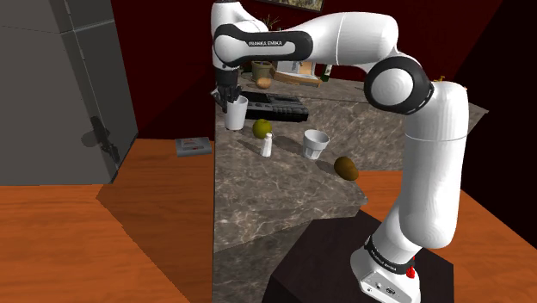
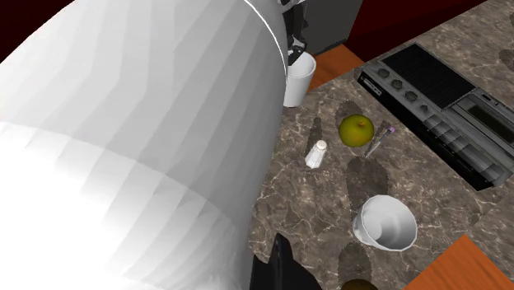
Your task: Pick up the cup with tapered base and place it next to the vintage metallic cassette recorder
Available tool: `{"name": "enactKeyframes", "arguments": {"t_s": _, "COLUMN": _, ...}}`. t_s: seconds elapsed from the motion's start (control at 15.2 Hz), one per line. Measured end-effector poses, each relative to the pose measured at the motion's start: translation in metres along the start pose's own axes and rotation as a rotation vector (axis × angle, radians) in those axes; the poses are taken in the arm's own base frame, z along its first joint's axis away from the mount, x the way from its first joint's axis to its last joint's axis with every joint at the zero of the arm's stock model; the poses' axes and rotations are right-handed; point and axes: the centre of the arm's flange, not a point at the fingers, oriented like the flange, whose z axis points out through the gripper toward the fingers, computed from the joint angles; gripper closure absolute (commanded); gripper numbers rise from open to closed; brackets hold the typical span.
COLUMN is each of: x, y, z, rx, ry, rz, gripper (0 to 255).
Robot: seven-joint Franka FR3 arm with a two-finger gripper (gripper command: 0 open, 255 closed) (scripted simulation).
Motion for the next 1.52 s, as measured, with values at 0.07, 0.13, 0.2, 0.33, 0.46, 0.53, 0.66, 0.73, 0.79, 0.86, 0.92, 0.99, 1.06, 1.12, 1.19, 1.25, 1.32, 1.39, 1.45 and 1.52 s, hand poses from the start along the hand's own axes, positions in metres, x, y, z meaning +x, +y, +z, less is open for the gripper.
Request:
{"name": "enactKeyframes", "arguments": {"t_s": 0.07, "x": 0.0, "y": 0.002, "z": -0.006, "rx": 0.0, "ry": 0.0, "rz": 0.0, "gripper": 255}}
{"name": "enactKeyframes", "arguments": {"t_s": 0.13, "x": 0.0, "y": 0.003, "z": -0.011, "rx": 0.0, "ry": 0.0, "rz": 0.0, "gripper": 255}}
{"name": "enactKeyframes", "arguments": {"t_s": 0.2, "x": 0.001, "y": 0.003, "z": -0.016, "rx": 0.0, "ry": 0.0, "rz": 0.0, "gripper": 255}}
{"name": "enactKeyframes", "arguments": {"t_s": 0.33, "x": 0.001, "y": 0.004, "z": -0.026, "rx": 0.0, "ry": 0.0, "rz": 0.0, "gripper": 255}}
{"name": "enactKeyframes", "arguments": {"t_s": 0.46, "x": 0.003, "y": 0.006, "z": -0.037, "rx": 0.0, "ry": 0.0, "rz": 0.0, "gripper": 255}}
{"name": "enactKeyframes", "arguments": {"t_s": 0.53, "x": 0.003, "y": 0.006, "z": -0.042, "rx": 0.0, "ry": 0.0, "rz": 0.0, "gripper": 255}}
{"name": "enactKeyframes", "arguments": {"t_s": 0.66, "x": 0.004, "y": 0.006, "z": -0.052, "rx": 0.0, "ry": 0.0, "rz": 0.0, "gripper": 255}}
{"name": "enactKeyframes", "arguments": {"t_s": 0.73, "x": 0.004, "y": 0.008, "z": -0.058, "rx": 0.0, "ry": 0.0, "rz": 0.0, "gripper": 255}}
{"name": "enactKeyframes", "arguments": {"t_s": 0.79, "x": 0.004, "y": 0.008, "z": -0.062, "rx": 0.0, "ry": 0.0, "rz": 0.0, "gripper": 255}}
{"name": "enactKeyframes", "arguments": {"t_s": 0.86, "x": 0.004, "y": 0.014, "z": -0.064, "rx": 0.0, "ry": 0.0, "rz": 0.0, "gripper": 255}}
{"name": "enactKeyframes", "arguments": {"t_s": 0.92, "x": 0.001, "y": 0.026, "z": -0.063, "rx": 0.0, "ry": -0.001, "rz": 0.0, "gripper": 255}}
{"name": "enactKeyframes", "arguments": {"t_s": 0.99, "x": 0.001, "y": 0.036, "z": -0.063, "rx": 0.0, "ry": -0.001, "rz": 0.001, "gripper": 255}}
{"name": "enactKeyframes", "arguments": {"t_s": 1.06, "x": 0.002, "y": 0.051, "z": -0.062, "rx": 0.0, "ry": 0.0, "rz": 0.001, "gripper": 255}}
{"name": "enactKeyframes", "arguments": {"t_s": 1.12, "x": -0.002, "y": 0.061, "z": -0.058, "rx": 0.0, "ry": -0.001, "rz": 0.001, "gripper": 255}}
{"name": "enactKeyframes", "arguments": {"t_s": 1.19, "x": -0.001, "y": 0.072, "z": -0.055, "rx": 0.0, "ry": -0.001, "rz": 0.001, "gripper": 255}}
{"name": "enactKeyframes", "arguments": {"t_s": 1.25, "x": -0.002, "y": 0.083, "z": -0.054, "rx": -0.001, "ry": -0.001, "rz": 0.001, "gripper": 255}}
{"name": "enactKeyframes", "arguments": {"t_s": 1.32, "x": -0.008, "y": 0.096, "z": -0.051, "rx": 0.0, "ry": -0.001, "rz": 0.001, "gripper": 255}}
{"name": "enactKeyframes", "arguments": {"t_s": 1.39, "x": -0.007, "y": 0.111, "z": -0.051, "rx": 0.0, "ry": -0.001, "rz": 0.001, "gripper": 255}}
{"name": "enactKeyframes", "arguments": {"t_s": 1.45, "x": -0.008, "y": 0.125, "z": -0.049, "rx": 0.0, "ry": -0.001, "rz": 0.001, "gripper": 255}}
{"name": "enactKeyframes", "arguments": {"t_s": 1.52, "x": -0.012, "y": 0.138, "z": -0.048, "rx": 0.0, "ry": -0.001, "rz": 0.001, "gripper": 255}}
